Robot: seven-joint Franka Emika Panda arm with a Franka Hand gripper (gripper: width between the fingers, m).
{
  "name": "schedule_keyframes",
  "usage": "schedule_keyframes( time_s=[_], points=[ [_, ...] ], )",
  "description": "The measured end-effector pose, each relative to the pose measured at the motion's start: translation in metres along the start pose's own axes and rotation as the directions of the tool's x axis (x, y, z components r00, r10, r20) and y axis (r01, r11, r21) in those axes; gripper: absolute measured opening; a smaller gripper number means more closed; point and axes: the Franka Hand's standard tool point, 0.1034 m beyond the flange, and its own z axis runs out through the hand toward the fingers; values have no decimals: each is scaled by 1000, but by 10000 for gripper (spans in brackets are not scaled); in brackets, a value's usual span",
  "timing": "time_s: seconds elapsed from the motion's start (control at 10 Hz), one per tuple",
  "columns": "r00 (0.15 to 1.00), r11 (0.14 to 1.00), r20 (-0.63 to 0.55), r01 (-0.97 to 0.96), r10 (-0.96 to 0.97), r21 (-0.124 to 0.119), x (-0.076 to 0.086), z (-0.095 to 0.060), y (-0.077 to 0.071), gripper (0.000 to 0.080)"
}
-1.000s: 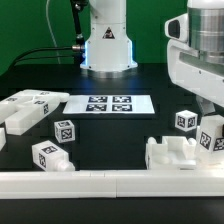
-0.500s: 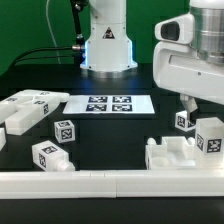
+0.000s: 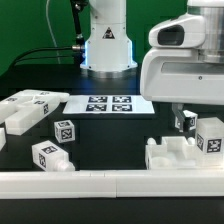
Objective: Assemble chair
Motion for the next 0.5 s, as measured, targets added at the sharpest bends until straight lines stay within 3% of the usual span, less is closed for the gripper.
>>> schedule_keyframes(
  time_s=[0.2, 0.4, 0.5],
  points=[
    [1000, 1000, 16, -16, 16, -5, -2, 1, 1, 637],
    [985, 986, 16, -169, 169, -7, -2, 2, 2, 287],
    [974, 974, 16, -227, 227, -9, -1, 2, 3, 287]
  ],
)
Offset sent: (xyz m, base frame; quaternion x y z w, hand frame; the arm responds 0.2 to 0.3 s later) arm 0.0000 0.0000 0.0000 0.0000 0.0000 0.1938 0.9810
